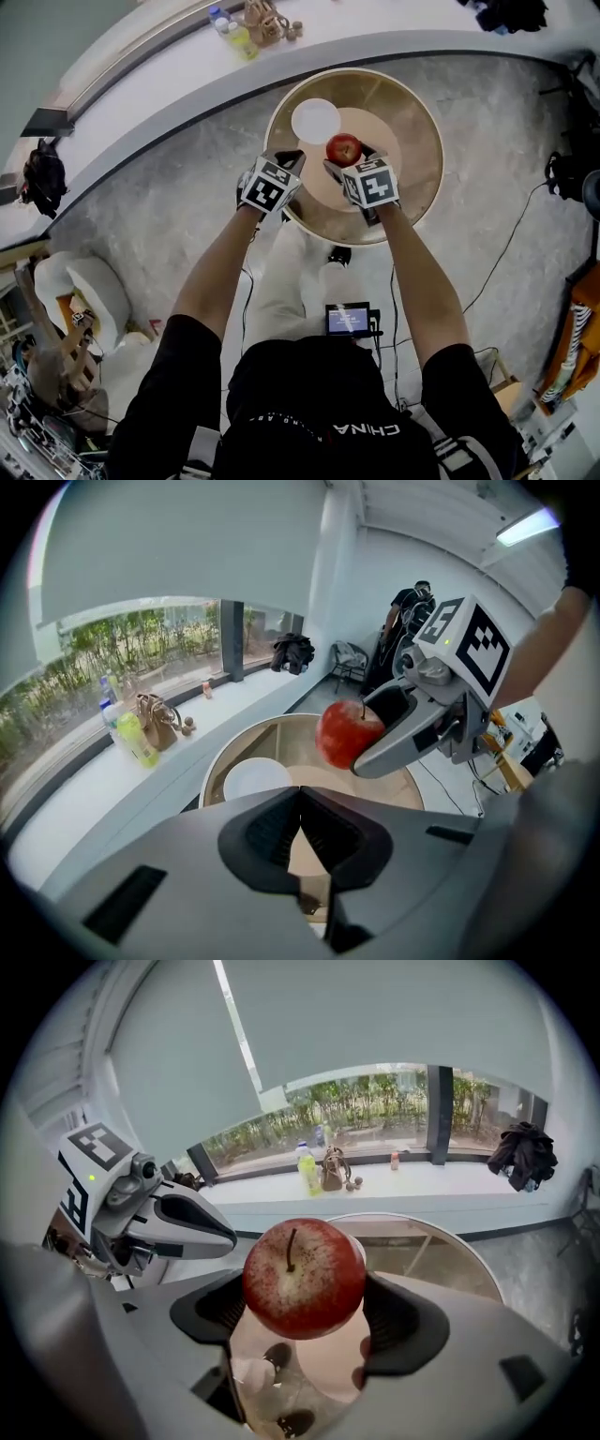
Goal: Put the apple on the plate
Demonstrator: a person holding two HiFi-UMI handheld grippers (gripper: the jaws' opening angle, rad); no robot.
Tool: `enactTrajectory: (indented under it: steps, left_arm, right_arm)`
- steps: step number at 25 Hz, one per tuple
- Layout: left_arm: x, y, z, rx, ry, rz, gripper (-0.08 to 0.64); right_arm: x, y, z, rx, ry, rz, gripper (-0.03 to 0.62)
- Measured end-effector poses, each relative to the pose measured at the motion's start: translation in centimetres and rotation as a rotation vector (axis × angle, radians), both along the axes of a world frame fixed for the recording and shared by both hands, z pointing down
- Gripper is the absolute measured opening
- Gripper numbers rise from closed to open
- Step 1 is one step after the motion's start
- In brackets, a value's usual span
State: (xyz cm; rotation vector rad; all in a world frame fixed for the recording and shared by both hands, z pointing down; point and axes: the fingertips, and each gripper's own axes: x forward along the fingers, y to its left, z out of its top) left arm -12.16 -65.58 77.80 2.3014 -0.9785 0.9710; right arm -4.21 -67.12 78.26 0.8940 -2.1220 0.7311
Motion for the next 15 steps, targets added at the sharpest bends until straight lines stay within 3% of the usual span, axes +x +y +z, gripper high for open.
enactTrajectory:
  steps: [6,15]
  left_arm:
    - [-1.8,-5.7,10.6,-0.059,0.019,-0.051,0.018]
    - [-3.2,-11.0,18.8,-0.055,0.018,-0.105,0.018]
  right_arm:
    - [-4.2,-6.1,10.7,-0.014,0.028,-0.01,0.402]
    - [-6.4,-12.8,19.3,0.011,0.057,0.019,0.402]
